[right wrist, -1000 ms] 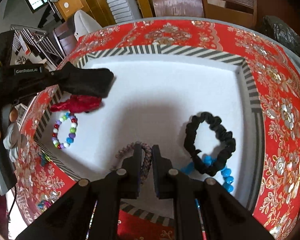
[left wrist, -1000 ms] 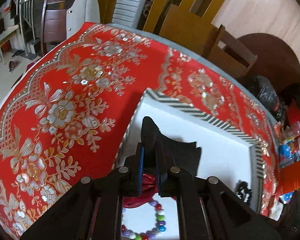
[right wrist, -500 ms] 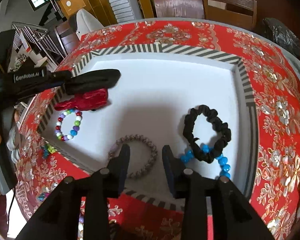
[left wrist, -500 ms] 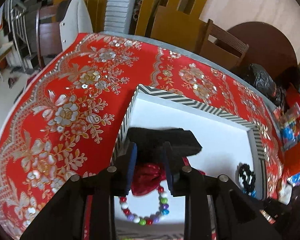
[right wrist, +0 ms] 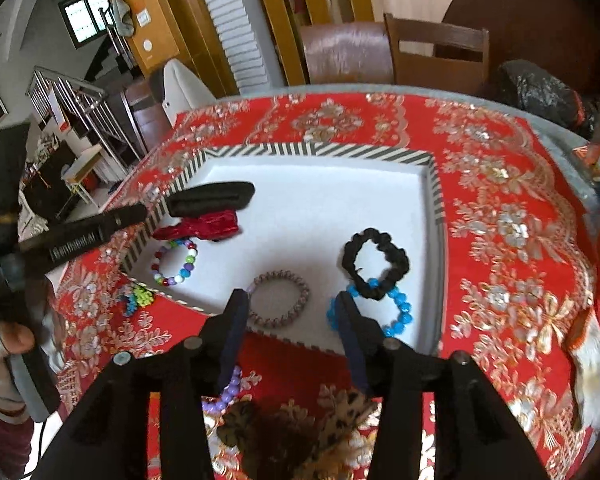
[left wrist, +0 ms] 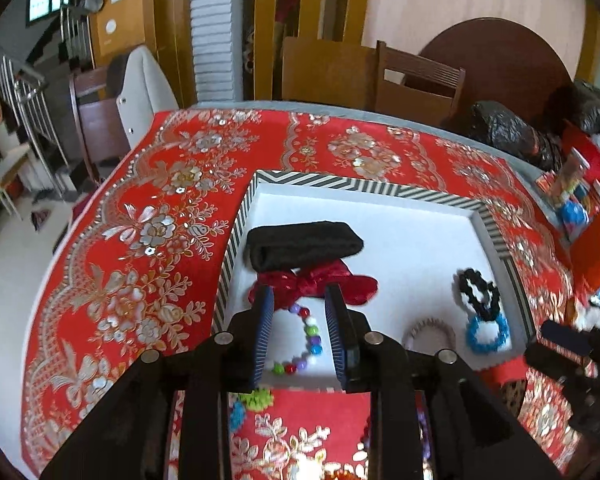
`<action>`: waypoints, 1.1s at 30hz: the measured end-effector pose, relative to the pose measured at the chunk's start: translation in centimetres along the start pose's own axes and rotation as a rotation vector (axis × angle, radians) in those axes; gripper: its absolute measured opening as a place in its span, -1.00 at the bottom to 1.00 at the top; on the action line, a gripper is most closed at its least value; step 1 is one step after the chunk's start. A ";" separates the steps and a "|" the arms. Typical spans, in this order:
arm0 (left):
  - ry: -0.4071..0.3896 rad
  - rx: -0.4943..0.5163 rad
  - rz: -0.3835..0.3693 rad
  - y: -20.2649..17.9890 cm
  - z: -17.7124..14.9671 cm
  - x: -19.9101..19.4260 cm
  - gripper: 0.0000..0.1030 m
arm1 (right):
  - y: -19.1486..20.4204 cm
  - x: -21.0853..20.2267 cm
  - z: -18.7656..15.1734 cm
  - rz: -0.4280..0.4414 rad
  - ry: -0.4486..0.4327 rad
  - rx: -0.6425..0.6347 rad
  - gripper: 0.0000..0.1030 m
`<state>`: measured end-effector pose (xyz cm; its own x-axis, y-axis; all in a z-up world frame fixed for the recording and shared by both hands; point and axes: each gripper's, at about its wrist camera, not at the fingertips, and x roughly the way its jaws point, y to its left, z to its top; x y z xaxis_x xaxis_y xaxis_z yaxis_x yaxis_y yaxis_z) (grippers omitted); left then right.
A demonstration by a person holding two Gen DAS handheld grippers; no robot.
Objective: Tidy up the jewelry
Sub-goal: 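Lift both open tools out of the tray toward the remaining jewelry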
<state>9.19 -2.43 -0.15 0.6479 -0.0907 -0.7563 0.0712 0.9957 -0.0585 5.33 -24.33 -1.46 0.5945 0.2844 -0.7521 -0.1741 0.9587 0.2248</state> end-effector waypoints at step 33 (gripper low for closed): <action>-0.077 0.126 0.062 -3.7 -8.1 -6.6 -0.27 | 0.7 -7.0 -6.5 -0.087 -0.069 -0.053 0.06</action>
<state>-1.53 -5.35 -0.22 0.7099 -0.0345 -0.7034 0.1203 0.9901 0.0728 -3.99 -25.63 -0.07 0.6612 0.2014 -0.7227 -0.1600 0.9790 0.1264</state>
